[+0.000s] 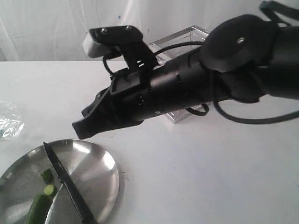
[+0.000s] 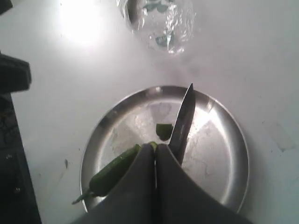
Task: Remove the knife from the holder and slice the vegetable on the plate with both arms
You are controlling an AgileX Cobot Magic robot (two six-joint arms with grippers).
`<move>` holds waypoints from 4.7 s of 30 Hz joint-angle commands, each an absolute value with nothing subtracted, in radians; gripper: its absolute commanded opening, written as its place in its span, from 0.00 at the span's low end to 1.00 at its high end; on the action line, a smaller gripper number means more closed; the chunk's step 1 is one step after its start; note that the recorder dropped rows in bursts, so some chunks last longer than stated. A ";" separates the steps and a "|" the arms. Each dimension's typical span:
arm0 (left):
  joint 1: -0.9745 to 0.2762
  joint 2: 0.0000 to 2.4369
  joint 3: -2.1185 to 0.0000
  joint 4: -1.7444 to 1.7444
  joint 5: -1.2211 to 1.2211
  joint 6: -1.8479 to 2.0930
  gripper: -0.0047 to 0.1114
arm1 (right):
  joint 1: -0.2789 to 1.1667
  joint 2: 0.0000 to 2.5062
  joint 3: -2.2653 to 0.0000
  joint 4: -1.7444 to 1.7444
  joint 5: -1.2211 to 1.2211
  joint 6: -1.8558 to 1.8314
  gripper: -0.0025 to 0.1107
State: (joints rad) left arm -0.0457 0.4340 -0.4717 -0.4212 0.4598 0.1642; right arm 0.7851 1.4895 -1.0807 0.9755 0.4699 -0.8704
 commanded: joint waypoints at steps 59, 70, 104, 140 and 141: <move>-0.044 0.427 -0.463 -0.448 0.480 0.158 0.04 | 0.697 0.368 0.000 0.239 -0.072 -0.119 0.02; -0.044 0.427 -0.463 -0.449 0.480 0.158 0.04 | 0.488 0.138 0.000 0.239 0.123 -0.130 0.02; -0.044 0.427 -0.463 -0.449 0.480 0.160 0.04 | 0.168 0.000 0.000 0.261 0.361 -0.232 0.02; -0.044 0.070 0.000 -0.192 0.107 0.157 0.04 | 0.168 0.000 0.000 0.265 0.360 -0.232 0.02; -0.044 0.070 0.000 -0.192 0.107 0.157 0.04 | 0.168 0.000 0.000 0.265 0.360 -0.232 0.02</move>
